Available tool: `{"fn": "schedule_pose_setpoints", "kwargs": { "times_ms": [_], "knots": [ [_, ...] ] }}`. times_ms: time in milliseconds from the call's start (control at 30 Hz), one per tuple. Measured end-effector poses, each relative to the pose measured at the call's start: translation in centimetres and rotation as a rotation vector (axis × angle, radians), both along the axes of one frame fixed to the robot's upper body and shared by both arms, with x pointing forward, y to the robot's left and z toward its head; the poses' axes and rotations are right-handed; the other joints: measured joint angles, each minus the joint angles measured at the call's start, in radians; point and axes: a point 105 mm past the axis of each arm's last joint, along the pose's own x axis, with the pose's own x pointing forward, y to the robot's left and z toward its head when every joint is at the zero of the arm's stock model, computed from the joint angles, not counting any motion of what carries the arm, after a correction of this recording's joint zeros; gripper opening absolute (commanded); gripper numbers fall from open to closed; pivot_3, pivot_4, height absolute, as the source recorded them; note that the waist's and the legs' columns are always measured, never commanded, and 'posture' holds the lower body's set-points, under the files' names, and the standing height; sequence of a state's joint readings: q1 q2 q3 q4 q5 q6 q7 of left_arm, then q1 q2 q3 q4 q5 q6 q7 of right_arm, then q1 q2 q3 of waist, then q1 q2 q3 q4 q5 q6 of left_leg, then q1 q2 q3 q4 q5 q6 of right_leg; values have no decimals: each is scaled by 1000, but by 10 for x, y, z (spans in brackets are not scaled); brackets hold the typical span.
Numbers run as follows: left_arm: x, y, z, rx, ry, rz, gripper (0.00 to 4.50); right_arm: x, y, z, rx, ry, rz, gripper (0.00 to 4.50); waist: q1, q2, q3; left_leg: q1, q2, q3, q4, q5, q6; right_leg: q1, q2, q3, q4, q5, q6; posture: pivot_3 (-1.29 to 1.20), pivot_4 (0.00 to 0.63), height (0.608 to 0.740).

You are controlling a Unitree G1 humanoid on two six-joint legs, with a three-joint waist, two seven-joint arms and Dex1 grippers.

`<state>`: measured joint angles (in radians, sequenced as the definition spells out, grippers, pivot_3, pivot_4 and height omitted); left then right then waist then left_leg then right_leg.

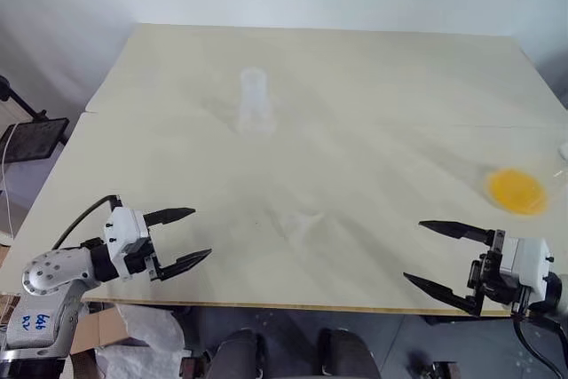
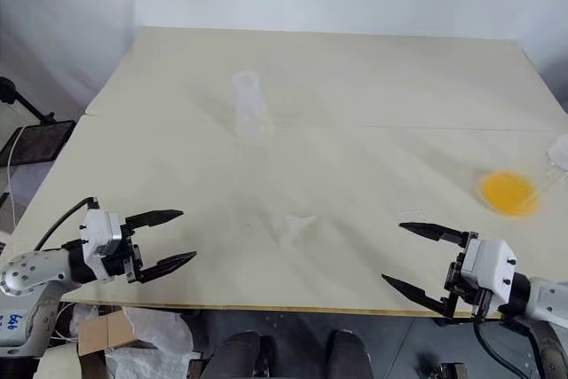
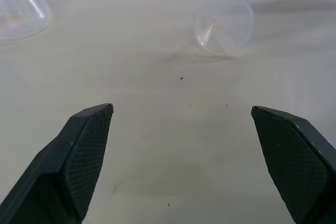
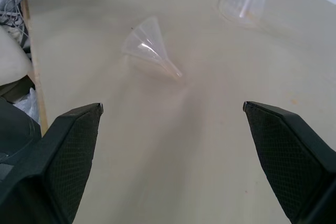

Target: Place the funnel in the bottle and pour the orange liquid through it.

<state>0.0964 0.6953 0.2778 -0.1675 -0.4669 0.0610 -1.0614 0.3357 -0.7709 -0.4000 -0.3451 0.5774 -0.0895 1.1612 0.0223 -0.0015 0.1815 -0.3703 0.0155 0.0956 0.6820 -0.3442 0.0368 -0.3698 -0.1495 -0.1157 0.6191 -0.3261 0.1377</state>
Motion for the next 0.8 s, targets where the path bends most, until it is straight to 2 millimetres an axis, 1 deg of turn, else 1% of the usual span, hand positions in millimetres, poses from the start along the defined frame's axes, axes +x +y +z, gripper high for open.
{"fn": "schedule_pose_setpoints", "kwargs": {
  "times_ms": [300,400,433,467,500,533,567,633,667,733,800],
  "knots": [
    [6,3,7,-11,-23,40,4482,5,2,1,55,-22,-34,4500,1,0,0,0,0,0,0,0,0,0,0,0,0,0,0,0,150,740],
    [9,6,8,-33,-22,64,4482,12,4,4,100,-35,-61,4500,0,0,0,0,0,0,0,0,0,0,0,0,0,0,0,0,150,740],
    [13,13,9,-76,-22,108,4482,19,9,6,150,-28,-81,4500,-1,0,0,0,0,0,0,0,0,0,0,0,1,0,0,0,150,740],
    [20,34,7,-122,-13,213,4482,30,17,12,222,-27,-105,4500,-8,0,0,0,1,0,0,0,-2,-2,0,0,2,0,-1,0,150,740],
    [22,52,4,-145,-3,299,4482,36,21,17,253,-35,-128,4500,-10,0,0,0,1,0,-1,0,-2,-3,0,-1,2,0,-1,0,150,740],
    [22,70,1,-178,4,403,4482,46,27,31,330,-92,-148,4500,-20,0,0,-1,1,0,-1,0,-2,-3,0,-1,2,0,-1,0,150,740],
    [20,79,-3,-194,11,460,4482,50,35,42,378,-129,-145,4500,-23,0,0,-1,1,0,-1,-1,-2,-3,0,-1,3,0,-1,0,150,740],
    [17,85,-5,-201,13,493,4482,52,40,50,392,-155,-137,4500,-24,0,0,-1,1,0,-1,-1,-2,-4,0,-1,3,0,-1,0,150,740],
    [14,88,-10,-211,21,522,4482,52,42,55,391,-177,-135,4500,-21,0,0,-1,0,-1,-1,-1,-2,-3,0,-1,3,0,-1,0,150,740],
    [14,86,-15,-247,26,550,4482,51,41,50,357,-172,-140,4500,-6,-1,0,-2,-1,-1,0,-2,0,-3,-1,-1,3,0,-1,0,150,740],
    [20,76,-14,-268,18,529,4482,49,38,43,332,-152,-145,4500,4,-2,0,-2,-1,-1,0,-2,0,-2,-1,-1,3,0,0,0,150,740]
  ]
}}
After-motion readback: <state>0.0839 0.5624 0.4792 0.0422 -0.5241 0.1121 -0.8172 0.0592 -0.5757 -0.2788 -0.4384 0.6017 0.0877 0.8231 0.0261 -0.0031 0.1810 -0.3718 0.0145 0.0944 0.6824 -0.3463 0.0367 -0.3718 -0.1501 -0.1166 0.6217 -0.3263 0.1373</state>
